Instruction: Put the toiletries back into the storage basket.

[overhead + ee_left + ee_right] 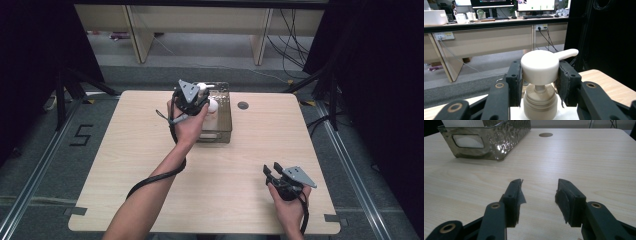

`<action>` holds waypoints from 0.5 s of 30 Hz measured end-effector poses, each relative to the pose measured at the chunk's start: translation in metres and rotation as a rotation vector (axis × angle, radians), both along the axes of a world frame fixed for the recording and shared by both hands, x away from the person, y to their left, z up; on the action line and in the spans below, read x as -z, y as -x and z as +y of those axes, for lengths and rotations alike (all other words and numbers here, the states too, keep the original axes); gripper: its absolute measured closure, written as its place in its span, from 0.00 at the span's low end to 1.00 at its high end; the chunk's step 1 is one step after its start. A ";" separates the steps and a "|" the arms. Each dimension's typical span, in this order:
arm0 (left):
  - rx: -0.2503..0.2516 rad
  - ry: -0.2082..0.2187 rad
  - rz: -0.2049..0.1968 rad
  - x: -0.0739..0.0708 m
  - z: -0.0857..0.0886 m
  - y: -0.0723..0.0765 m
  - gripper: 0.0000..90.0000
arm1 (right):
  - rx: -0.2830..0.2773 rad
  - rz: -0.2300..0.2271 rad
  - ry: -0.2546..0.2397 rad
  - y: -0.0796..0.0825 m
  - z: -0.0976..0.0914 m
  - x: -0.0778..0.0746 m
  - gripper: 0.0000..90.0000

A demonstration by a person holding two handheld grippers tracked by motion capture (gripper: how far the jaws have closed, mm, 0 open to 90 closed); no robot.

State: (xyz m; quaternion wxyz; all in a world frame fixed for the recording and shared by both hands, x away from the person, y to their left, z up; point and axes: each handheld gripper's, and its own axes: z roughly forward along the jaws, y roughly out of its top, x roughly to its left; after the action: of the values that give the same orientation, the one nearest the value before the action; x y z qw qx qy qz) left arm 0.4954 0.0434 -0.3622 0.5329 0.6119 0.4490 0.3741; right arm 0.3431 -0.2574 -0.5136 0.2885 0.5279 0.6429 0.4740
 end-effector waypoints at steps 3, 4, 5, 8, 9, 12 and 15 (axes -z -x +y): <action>0.001 0.001 0.001 0.002 0.000 0.000 0.66 | 0.000 0.000 -0.001 0.000 0.000 0.000 0.62; 0.000 0.001 0.001 0.002 0.000 0.000 0.66 | 0.000 0.000 -0.001 0.000 0.000 0.000 0.62; 0.000 0.001 0.001 0.002 0.000 0.000 0.66 | 0.000 0.013 0.006 0.001 0.000 -0.001 0.62; -0.001 0.000 0.002 0.002 0.001 0.000 0.66 | -0.002 0.013 0.009 0.001 -0.001 -0.001 0.62; -0.001 0.000 0.002 0.002 0.001 0.000 0.66 | -0.002 0.013 0.009 0.001 -0.001 -0.001 0.62; 0.004 -0.001 -0.001 0.002 0.000 0.000 0.66 | 0.004 0.020 0.027 0.001 -0.001 -0.002 0.61; 0.005 0.000 -0.002 0.003 -0.001 0.000 0.65 | -0.006 0.008 0.017 0.001 -0.001 -0.001 0.61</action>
State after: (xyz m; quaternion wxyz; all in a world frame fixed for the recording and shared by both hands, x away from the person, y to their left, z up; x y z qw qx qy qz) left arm 0.4955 0.0425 -0.3648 0.5343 0.6125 0.4471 0.3734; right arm 0.3426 -0.2586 -0.5128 0.2891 0.5255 0.6495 0.4673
